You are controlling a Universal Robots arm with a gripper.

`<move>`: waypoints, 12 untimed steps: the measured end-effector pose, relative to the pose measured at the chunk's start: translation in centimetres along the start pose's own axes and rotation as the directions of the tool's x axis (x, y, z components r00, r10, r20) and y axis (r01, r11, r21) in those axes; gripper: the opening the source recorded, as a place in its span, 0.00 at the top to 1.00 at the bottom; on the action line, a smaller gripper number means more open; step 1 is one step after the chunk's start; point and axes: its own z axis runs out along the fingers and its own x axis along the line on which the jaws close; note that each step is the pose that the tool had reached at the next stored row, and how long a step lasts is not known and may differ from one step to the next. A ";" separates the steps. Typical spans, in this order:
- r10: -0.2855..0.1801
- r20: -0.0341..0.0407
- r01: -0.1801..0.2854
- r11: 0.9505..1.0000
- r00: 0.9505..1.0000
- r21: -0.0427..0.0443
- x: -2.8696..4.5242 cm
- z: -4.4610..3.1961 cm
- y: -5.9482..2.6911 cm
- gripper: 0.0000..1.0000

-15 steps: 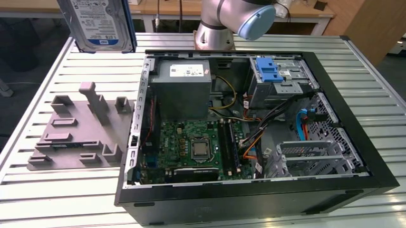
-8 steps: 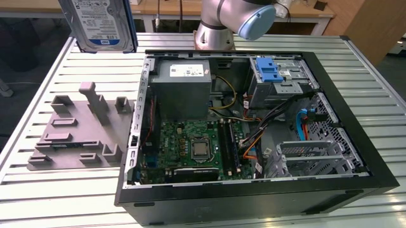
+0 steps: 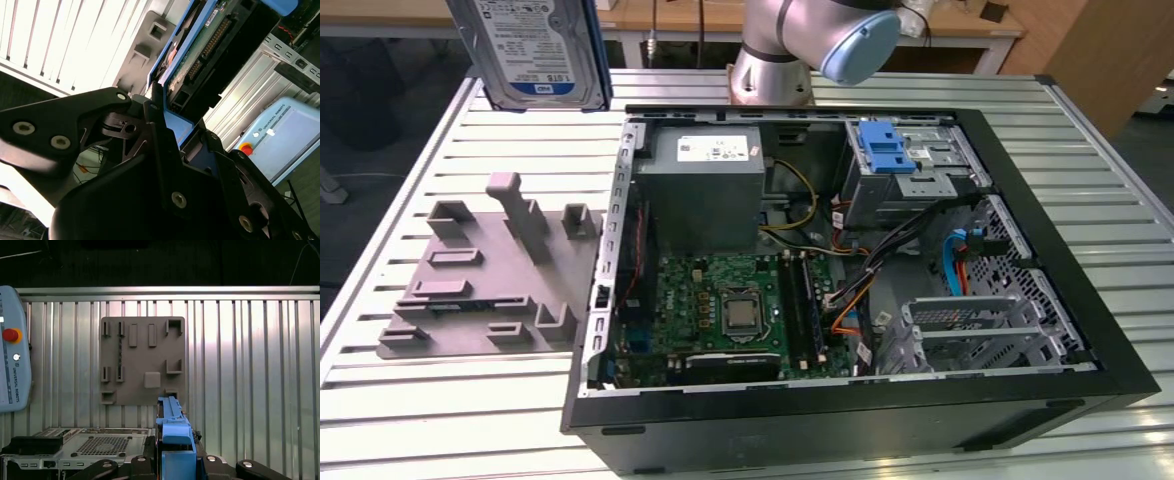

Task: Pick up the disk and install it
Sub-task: 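Pick up the disk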

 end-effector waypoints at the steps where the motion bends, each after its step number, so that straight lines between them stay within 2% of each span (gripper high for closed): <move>1: 0.000 0.000 0.000 1.000 1.000 0.000 0.00 0.00 -0.04 0.64; 12: 0.000 0.000 0.000 1.000 1.000 0.000 -0.01 -0.01 -0.39 0.64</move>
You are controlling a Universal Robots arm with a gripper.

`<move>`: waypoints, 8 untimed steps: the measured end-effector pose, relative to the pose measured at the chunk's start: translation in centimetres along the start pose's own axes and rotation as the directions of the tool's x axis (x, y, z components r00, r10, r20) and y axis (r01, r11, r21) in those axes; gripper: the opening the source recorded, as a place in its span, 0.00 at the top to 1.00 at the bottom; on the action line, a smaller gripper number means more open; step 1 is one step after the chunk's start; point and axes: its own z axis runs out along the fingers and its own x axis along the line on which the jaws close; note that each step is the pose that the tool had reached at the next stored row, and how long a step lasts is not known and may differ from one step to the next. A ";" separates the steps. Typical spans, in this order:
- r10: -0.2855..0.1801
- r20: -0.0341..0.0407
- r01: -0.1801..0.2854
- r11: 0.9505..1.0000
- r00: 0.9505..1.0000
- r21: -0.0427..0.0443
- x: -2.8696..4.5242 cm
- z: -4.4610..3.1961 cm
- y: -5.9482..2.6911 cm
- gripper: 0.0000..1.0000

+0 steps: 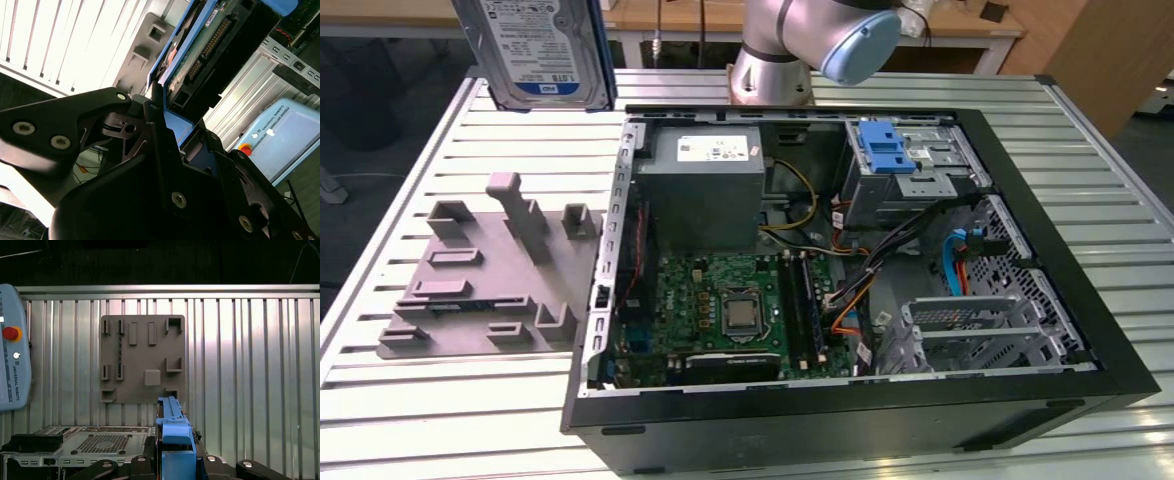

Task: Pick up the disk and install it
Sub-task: 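Pick up the disk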

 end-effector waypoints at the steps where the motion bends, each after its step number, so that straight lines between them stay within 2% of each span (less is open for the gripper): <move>1: 0.000 0.000 0.000 1.000 1.000 0.000 0.00 -0.01 -0.03 0.64; 8: 0.000 0.000 0.000 1.000 1.000 0.000 0.00 -0.01 -0.25 0.64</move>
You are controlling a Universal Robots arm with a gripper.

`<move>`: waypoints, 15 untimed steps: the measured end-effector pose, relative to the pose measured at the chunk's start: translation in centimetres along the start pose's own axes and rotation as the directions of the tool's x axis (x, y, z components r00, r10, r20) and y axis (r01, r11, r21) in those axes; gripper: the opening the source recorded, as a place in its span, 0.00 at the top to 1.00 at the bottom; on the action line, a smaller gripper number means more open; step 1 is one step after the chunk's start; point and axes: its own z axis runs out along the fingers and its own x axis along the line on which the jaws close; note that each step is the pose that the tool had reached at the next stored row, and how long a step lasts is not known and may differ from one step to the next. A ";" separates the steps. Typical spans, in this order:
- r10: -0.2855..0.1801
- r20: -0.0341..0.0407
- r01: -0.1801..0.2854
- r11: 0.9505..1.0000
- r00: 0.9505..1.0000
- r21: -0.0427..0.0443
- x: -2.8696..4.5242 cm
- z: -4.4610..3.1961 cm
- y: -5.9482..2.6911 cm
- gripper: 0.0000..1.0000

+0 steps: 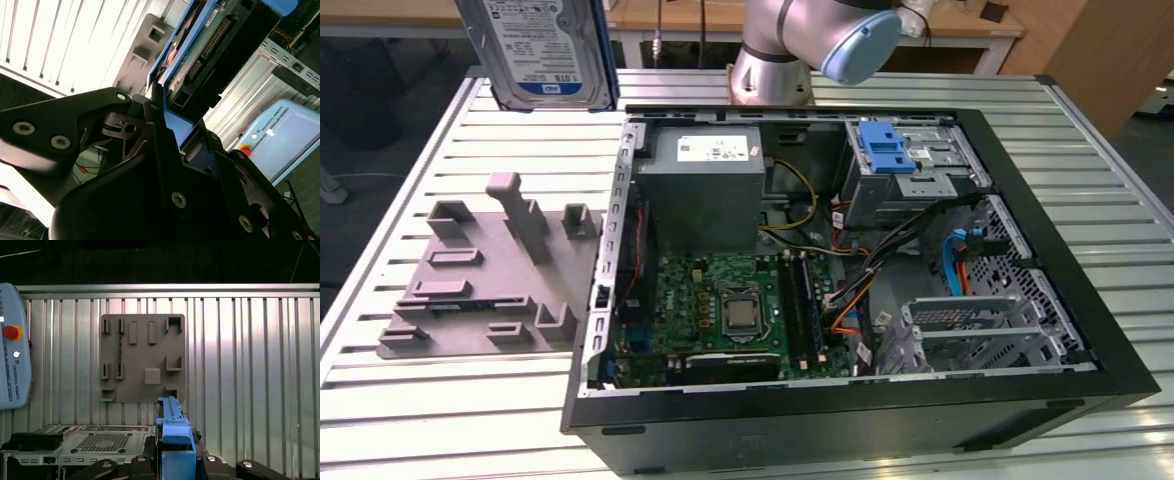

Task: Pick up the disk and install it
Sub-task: 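Pick up the disk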

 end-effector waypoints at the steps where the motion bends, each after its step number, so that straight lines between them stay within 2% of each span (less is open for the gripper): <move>1: 0.000 0.000 0.000 1.000 1.000 0.000 0.00 0.00 -0.03 0.64; 15: 0.000 0.000 0.000 1.000 1.000 0.000 -0.01 -0.02 -0.69 0.64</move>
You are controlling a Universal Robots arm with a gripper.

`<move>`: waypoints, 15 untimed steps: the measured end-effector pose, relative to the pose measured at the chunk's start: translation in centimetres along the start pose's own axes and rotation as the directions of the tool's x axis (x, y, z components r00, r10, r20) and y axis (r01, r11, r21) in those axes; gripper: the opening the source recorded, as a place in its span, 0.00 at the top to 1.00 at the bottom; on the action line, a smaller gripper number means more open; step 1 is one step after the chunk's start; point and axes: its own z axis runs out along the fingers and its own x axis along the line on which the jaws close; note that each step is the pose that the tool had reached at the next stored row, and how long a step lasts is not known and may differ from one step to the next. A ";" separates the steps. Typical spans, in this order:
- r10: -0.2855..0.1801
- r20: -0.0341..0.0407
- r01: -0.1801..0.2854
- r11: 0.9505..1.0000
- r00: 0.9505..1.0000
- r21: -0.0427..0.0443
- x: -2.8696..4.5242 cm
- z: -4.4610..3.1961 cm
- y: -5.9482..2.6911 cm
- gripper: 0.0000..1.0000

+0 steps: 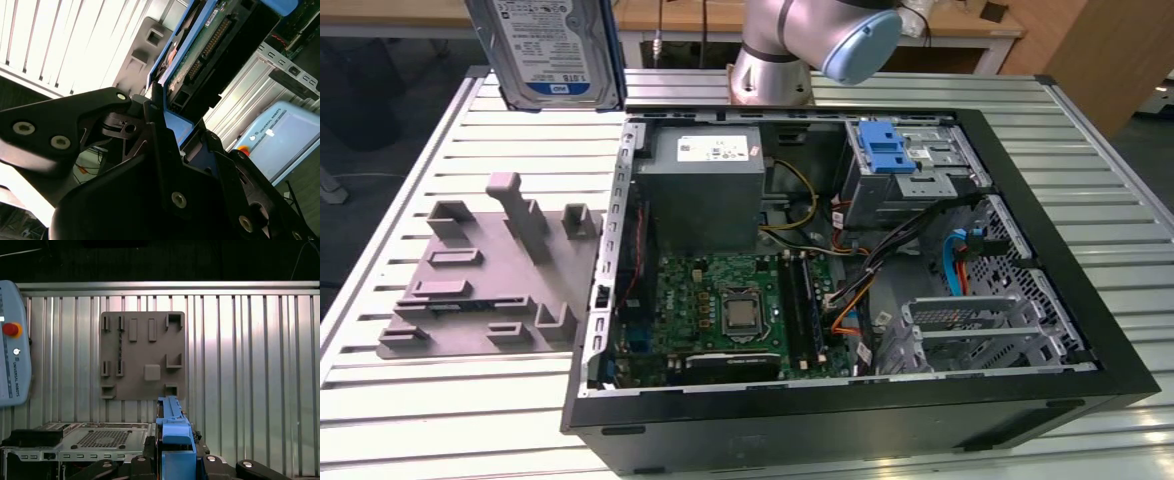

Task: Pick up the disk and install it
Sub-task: 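Pick up the disk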

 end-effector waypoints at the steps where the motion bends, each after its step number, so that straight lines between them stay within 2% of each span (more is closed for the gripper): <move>1: 0.000 0.000 0.000 1.000 1.000 0.000 0.00 0.00 -0.09 0.64; 6: 0.000 0.000 0.000 1.000 1.000 0.000 0.09 -0.02 -0.56 0.64; 15: 0.000 0.000 0.000 1.000 1.000 0.000 1.34 -0.03 -1.17 0.64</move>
